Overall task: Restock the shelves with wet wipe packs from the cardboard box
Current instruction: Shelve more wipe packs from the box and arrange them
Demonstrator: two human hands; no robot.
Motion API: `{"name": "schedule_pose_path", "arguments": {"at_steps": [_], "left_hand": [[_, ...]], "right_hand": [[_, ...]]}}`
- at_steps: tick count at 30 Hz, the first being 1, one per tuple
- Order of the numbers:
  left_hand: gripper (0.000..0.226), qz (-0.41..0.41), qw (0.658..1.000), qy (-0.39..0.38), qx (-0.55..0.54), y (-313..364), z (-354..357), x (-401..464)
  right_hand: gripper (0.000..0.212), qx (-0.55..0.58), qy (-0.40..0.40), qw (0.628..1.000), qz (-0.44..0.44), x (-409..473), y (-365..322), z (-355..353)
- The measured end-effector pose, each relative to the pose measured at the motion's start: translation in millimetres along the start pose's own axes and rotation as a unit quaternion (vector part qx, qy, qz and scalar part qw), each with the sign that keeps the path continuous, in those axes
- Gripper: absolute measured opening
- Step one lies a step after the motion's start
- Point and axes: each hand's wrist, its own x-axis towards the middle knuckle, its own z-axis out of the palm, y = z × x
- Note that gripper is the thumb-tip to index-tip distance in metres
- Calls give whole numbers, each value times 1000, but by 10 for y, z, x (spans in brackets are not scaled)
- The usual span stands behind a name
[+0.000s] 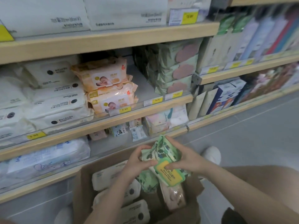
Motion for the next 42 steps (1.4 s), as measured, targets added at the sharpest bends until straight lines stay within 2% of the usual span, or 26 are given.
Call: {"name": "schedule_pose_path", "arguments": {"at_steps": [1, 5, 8, 10, 13, 15, 19, 25, 28, 32, 38, 42], "left_hand": [[56, -4, 1000, 1, 2, -9, 111, 53], [90, -58, 998, 24, 10, -208, 545, 253], [86, -114, 987, 54, 102, -591, 782, 387], [93, -146, 980, 58, 121, -815, 912, 458], [123, -211, 964, 60, 148, -989, 1099, 577], [136, -216, 955, 66, 192, -1000, 1203, 635], [136, -237, 934, 93, 251, -960, 1314, 690], [106, -177, 942, 65, 276, -810, 1149, 555], [112, -146, 946, 45, 284, -541, 912, 431], [120, -79, 948, 83, 297, -20, 431, 274], [120, 7, 926, 114, 359, 719, -360, 69], [129, 29, 913, 125, 387, 1069, -770, 21]], "right_hand": [[100, 15, 16, 1000, 13, -41, 80, -81], [93, -14, 131, 988, 77, -185, 405, -364], [99, -67, 184, 973, 119, -279, 638, -514], [100, -53, 194, 970, 139, -307, 776, -555], [97, -5, 211, 966, 152, -319, 1017, -528], [94, 19, 213, 964, 157, -322, 1146, -490], [97, 29, 209, 965, 157, -290, 1229, -455], [103, 16, 208, 968, 136, -233, 991, -545], [106, -3, 215, 968, 129, -221, 840, -600], [113, -39, 217, 970, 103, -162, 463, -658], [106, -217, 232, 948, -21, 155, -362, -844], [101, -371, 247, 889, -103, 584, -1013, -972]]}}
